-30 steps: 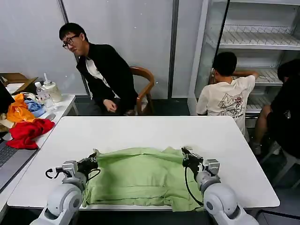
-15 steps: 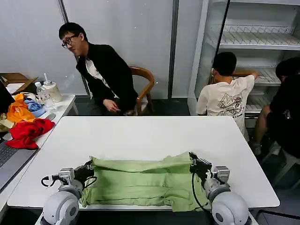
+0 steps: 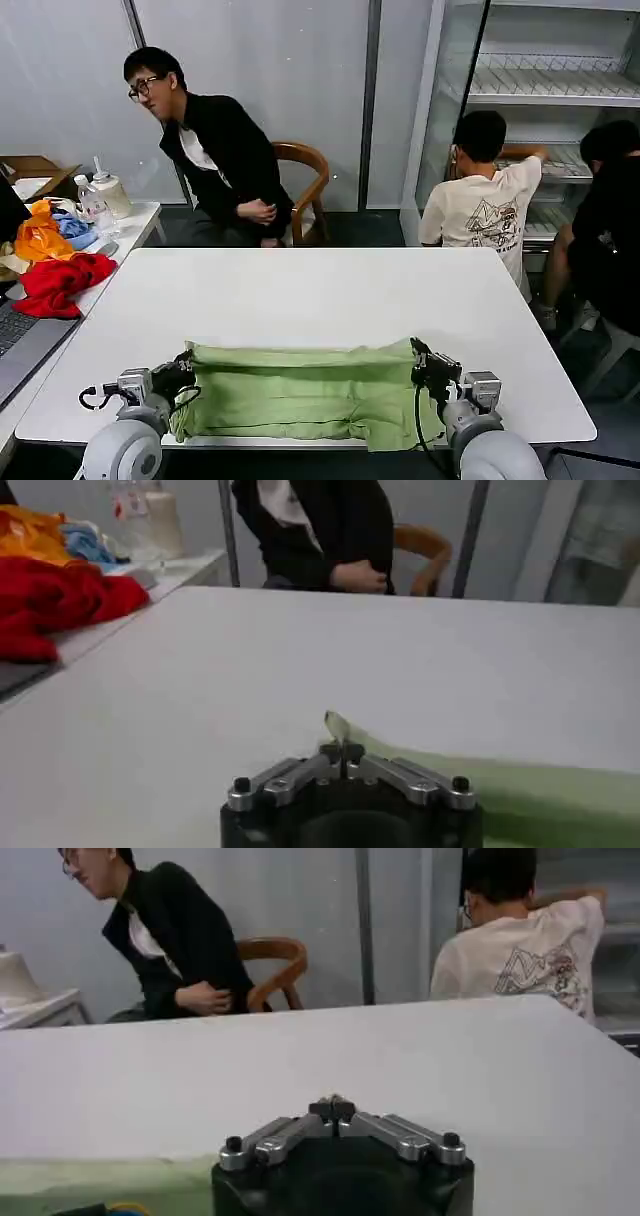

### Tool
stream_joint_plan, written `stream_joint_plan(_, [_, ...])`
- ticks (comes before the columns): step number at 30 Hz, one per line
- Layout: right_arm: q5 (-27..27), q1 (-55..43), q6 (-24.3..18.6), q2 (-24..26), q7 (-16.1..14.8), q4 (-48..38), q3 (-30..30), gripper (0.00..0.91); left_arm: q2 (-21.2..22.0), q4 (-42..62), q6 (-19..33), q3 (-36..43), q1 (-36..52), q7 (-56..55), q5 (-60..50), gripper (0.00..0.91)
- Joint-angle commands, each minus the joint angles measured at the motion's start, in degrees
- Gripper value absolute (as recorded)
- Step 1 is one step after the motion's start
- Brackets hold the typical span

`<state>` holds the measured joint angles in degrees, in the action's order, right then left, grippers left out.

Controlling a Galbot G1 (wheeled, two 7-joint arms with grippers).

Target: Fold and organize the clothes.

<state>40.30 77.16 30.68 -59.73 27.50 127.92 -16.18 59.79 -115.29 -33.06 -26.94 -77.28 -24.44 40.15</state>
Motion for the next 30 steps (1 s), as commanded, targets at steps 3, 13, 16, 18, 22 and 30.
stream_joint_plan(3, [-0.2,2.7,0.2,-0.1,2.1,1.9,-0.6,0.0,0.2,-2.0,0.0,-0.8,-3.0,-0.3,-0.1,0.02])
stream_joint_plan(13, [-0.9,3.1,0.0,-1.2,3.6,-0.2,-0.9,0.0,1.1,-3.2,-0.1,-0.5,-4.7,-1.8,-0.5,0.02])
stream_joint_plan(16, [-1.0,3.1,-0.2,-1.2,3.5,-0.7,-0.6,0.0,1.0,-3.6,-0.1,-0.7,-5.2,-2.0,-0.6,0.02])
stream_joint_plan(18, [-1.0,3.2,-0.3,-1.2,3.6,-1.0,-0.5,0.0,1.0,-3.6,-0.1,-0.9,-5.4,-2.1,-0.7,0.02])
stream_joint_plan(22, [-1.0,3.3,-0.7,-1.1,3.7,-1.5,-0.2,0.0,0.6,-4.1,-0.1,-1.4,-6.1,-2.4,-0.9,0.02])
stream_joint_plan(30, [-1.5,2.5,-1.7,-1.1,4.2,-3.6,1.0,0.0,1.1,-4.8,-0.1,-1.6,-7.6,-2.8,-1.2,0.02])
